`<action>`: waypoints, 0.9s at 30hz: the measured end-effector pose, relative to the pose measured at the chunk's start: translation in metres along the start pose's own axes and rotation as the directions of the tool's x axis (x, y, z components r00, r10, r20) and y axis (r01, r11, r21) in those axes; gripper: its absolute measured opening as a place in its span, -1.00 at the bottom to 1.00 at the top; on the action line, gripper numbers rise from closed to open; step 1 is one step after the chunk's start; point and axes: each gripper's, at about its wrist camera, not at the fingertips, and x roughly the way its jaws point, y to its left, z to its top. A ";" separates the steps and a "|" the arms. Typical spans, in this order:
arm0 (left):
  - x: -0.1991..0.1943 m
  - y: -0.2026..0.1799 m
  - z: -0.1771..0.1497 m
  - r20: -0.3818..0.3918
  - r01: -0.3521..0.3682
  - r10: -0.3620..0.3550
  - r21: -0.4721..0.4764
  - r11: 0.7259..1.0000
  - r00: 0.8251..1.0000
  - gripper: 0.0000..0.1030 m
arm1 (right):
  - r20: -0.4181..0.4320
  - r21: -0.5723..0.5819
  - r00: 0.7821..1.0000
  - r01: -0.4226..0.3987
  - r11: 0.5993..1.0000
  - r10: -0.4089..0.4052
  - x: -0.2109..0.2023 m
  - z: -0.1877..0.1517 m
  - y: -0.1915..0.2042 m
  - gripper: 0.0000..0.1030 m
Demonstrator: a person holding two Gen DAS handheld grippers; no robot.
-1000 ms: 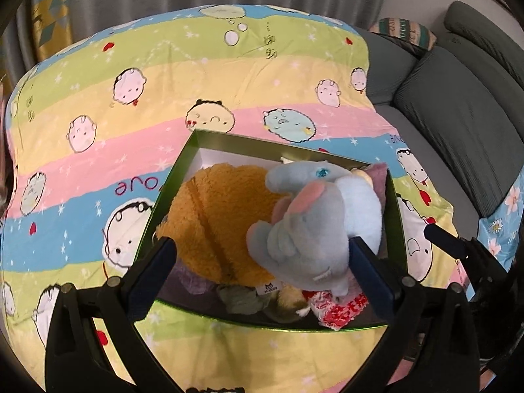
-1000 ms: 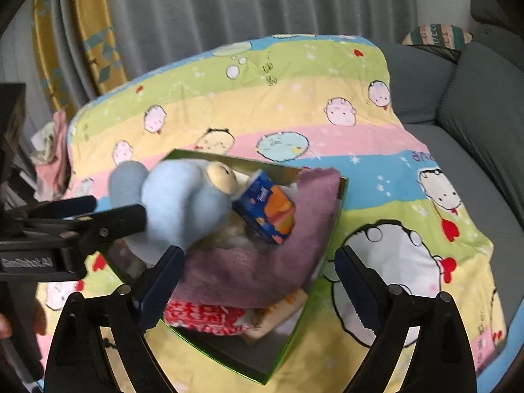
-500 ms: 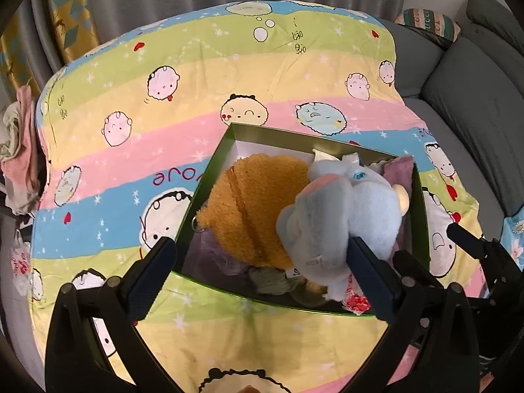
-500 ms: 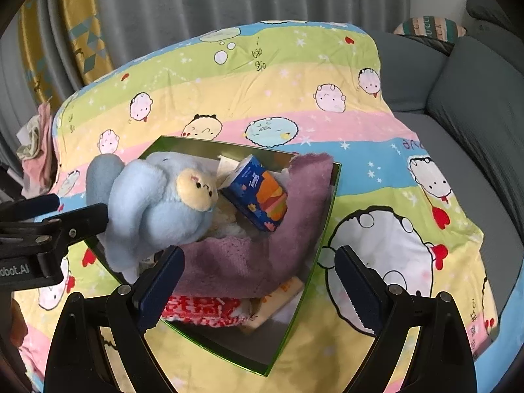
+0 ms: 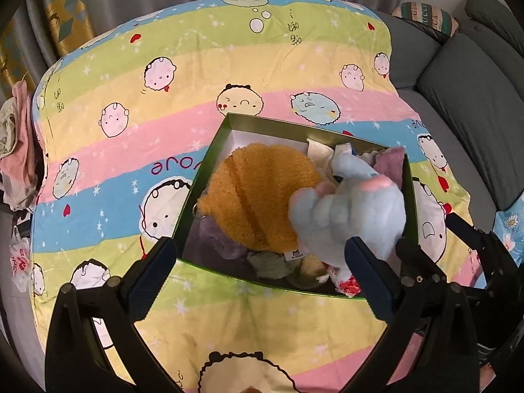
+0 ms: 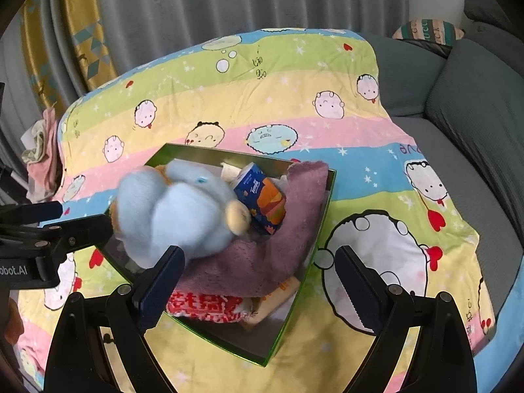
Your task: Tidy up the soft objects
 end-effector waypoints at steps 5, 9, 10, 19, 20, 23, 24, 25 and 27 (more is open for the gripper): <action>-0.004 0.003 0.001 -0.003 0.012 -0.012 -0.025 1.000 1.000 0.98 | -0.002 -0.007 1.000 -0.003 1.000 0.003 -0.003 0.000 0.003 0.81; -0.008 0.005 0.003 0.004 0.003 -0.003 -0.035 0.999 1.000 0.98 | -0.001 -0.026 1.000 -0.006 1.000 0.006 -0.008 0.001 0.010 0.81; -0.010 0.006 0.003 0.005 0.007 -0.007 -0.038 0.999 1.000 0.98 | 0.000 -0.030 1.000 -0.006 1.000 0.006 -0.009 0.000 0.011 0.81; -0.016 0.007 0.004 0.009 -0.008 0.008 -0.043 0.999 1.000 0.98 | 0.011 -0.034 1.000 -0.016 0.999 0.016 -0.017 -0.001 0.015 0.81; -0.015 0.008 0.004 0.008 -0.007 0.008 -0.044 0.999 1.000 0.98 | 0.011 -0.032 1.000 -0.015 0.999 0.016 -0.017 -0.001 0.014 0.81; -0.014 0.008 0.004 0.004 -0.022 0.022 -0.043 0.999 1.000 0.98 | 0.010 -0.029 1.000 -0.016 0.999 0.016 -0.016 0.000 0.012 0.81; -0.014 0.008 0.004 0.003 -0.027 0.027 -0.042 0.999 1.000 0.98 | 0.008 -0.028 1.000 -0.017 0.999 0.017 -0.015 0.000 0.012 0.81; -0.013 0.008 0.004 0.001 -0.029 0.029 -0.042 0.999 1.000 0.98 | 0.006 -0.027 1.000 -0.017 0.999 0.017 -0.015 0.000 0.012 0.81; -0.011 0.008 0.003 -0.003 -0.031 0.031 -0.042 0.999 1.000 0.98 | 0.002 -0.025 1.000 -0.015 1.000 0.015 -0.014 -0.001 0.011 0.81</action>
